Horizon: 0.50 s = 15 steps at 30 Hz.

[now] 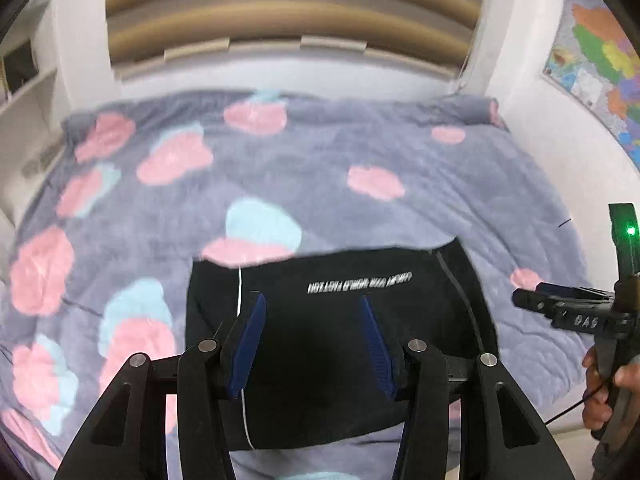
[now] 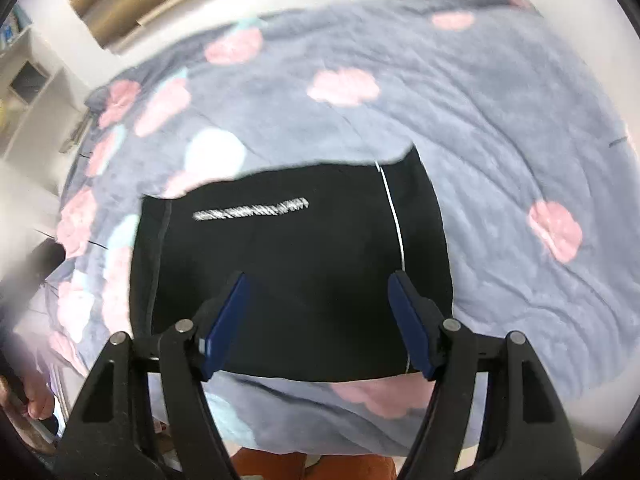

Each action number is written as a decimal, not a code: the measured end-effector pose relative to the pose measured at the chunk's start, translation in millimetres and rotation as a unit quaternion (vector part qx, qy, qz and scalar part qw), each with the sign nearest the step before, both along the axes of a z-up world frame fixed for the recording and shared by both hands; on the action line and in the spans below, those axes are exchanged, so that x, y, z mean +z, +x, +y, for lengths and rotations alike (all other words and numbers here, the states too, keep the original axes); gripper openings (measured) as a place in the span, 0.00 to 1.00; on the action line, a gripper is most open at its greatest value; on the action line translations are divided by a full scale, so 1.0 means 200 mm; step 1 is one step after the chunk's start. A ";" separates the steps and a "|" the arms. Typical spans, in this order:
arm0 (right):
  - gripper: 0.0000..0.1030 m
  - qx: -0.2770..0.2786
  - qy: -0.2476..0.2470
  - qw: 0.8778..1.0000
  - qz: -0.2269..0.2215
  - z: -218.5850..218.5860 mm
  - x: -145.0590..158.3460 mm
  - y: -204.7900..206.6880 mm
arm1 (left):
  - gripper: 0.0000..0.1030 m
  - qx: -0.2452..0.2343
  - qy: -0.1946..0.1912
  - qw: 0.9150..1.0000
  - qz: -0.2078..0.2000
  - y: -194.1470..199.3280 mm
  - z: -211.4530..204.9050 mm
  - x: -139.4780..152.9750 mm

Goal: Fold large clothes

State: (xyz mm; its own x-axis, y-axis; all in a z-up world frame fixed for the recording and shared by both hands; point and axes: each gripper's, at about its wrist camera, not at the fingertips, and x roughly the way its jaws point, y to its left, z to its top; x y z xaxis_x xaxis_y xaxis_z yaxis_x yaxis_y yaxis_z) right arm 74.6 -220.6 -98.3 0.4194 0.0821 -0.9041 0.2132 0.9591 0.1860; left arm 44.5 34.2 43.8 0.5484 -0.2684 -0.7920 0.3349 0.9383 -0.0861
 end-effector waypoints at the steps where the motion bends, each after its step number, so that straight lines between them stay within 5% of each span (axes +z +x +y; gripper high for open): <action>1: 0.68 0.002 -0.006 1.000 -0.006 0.02 0.04 -0.01 | 0.50 0.004 0.009 1.000 -0.011 -0.03 -0.02 0.06; 6: 0.73 0.004 -0.023 0.999 -0.023 0.13 0.18 -0.07 | 0.53 0.029 0.035 0.998 -0.048 -0.16 -0.06 0.23; 15: 0.77 0.023 -0.053 0.998 -0.031 0.26 0.24 -0.09 | 0.53 0.064 0.058 0.994 -0.064 -0.26 -0.10 0.28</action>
State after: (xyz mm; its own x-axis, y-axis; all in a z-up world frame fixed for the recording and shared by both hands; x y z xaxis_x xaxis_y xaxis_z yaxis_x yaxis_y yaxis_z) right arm 56.2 -169.2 -49.4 0.4732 0.0084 -0.8809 0.1596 0.9826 0.0951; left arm -6.5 14.2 100.3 0.6707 -0.1004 -0.7349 0.2136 0.9750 0.0618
